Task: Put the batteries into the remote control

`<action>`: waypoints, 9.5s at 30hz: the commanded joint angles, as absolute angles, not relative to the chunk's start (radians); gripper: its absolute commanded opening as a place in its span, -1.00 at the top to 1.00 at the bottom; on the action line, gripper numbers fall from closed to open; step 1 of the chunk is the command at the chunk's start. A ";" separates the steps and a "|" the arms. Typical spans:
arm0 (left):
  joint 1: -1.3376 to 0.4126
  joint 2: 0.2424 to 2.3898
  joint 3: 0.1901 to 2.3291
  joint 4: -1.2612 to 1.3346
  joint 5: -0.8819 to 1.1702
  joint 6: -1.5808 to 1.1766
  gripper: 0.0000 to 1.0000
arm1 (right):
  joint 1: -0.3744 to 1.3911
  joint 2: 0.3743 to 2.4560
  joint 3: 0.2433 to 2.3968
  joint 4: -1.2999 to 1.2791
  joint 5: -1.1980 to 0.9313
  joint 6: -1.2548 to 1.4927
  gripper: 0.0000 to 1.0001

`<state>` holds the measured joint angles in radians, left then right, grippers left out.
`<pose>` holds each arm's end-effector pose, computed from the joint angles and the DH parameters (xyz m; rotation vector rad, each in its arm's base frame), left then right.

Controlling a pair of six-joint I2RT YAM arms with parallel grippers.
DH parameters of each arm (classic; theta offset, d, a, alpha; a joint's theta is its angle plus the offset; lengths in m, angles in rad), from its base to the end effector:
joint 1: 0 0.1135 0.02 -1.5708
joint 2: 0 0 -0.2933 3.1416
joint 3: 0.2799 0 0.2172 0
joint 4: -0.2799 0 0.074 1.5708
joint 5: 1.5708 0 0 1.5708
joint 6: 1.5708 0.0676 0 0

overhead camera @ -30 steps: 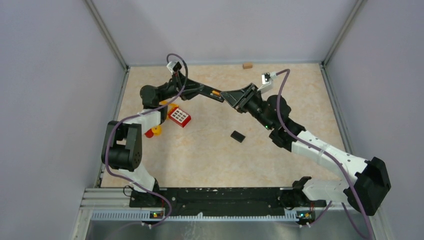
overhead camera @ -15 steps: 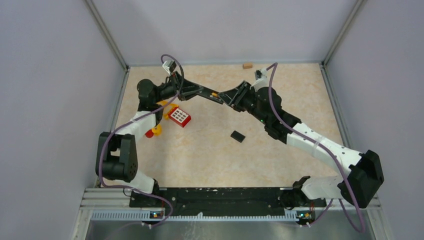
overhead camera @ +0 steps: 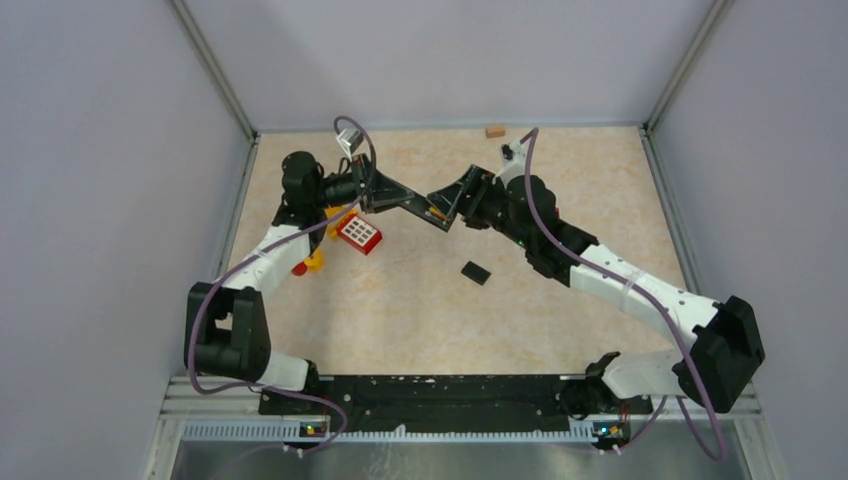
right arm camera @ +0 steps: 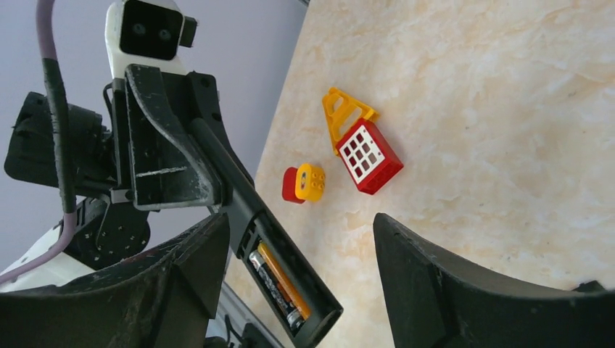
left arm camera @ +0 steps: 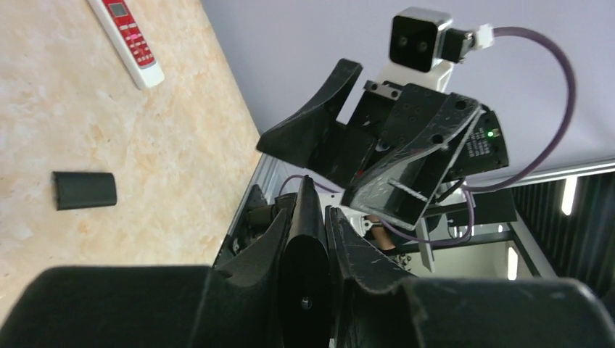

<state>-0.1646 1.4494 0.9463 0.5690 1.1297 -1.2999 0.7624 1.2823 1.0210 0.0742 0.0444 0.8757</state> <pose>0.2849 -0.1093 0.3633 0.0530 1.9334 -1.8986 0.2138 0.2000 0.3724 0.1429 1.9002 1.1241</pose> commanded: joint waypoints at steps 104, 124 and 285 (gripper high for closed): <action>-0.006 1.403 1.037 -0.417 0.688 -0.520 1.00 | 0.950 1.803 1.123 -0.422 0.257 0.044 0.38; 0.044 1.374 1.023 -0.426 0.699 -0.511 1.00 | 0.779 1.735 1.097 -0.245 -0.338 0.223 1.00; 0.163 1.339 1.006 -0.414 0.699 -0.538 1.00 | 0.656 2.335 1.070 1.365 -1.199 1.449 1.00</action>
<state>0.1566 1.3663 1.0042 -0.4473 0.6910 -0.5297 0.6674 2.2780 1.0664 1.0573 -1.1534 1.2240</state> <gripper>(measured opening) 0.233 0.009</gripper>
